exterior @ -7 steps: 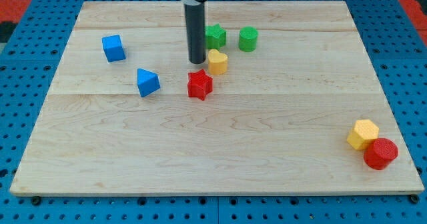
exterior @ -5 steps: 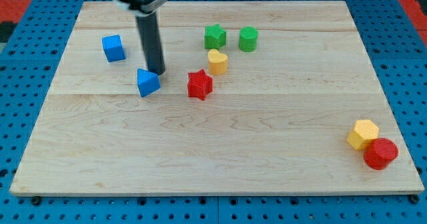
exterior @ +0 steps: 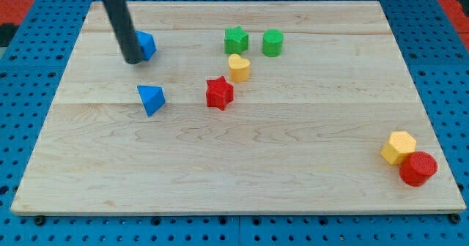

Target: Push the blue cube left to the green star

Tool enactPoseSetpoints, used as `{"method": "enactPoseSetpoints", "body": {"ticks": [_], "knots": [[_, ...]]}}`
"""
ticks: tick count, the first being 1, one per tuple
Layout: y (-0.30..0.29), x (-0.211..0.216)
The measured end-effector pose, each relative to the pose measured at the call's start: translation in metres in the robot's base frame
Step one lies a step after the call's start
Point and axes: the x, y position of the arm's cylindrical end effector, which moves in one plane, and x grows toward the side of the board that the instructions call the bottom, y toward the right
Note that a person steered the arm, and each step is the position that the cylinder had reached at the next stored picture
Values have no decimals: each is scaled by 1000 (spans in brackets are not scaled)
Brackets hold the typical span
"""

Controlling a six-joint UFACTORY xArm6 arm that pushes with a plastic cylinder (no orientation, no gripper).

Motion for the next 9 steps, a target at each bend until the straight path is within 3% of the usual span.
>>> {"method": "enactPoseSetpoints", "body": {"ticks": [3,6,9], "knots": [[-50,-34],[28,-39],[44,-91]]}}
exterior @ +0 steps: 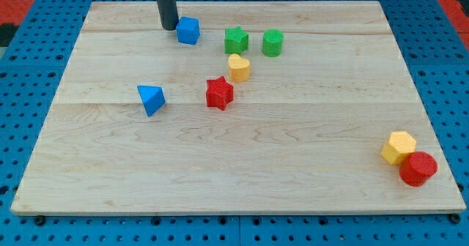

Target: Push the blue cube left to the green star

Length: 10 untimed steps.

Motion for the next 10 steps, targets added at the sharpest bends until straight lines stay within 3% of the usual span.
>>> {"method": "enactPoseSetpoints", "body": {"ticks": [2,5,7,8,10], "knots": [[28,-8],[7,17],[-21,90],[-10,106],[45,101]]}}
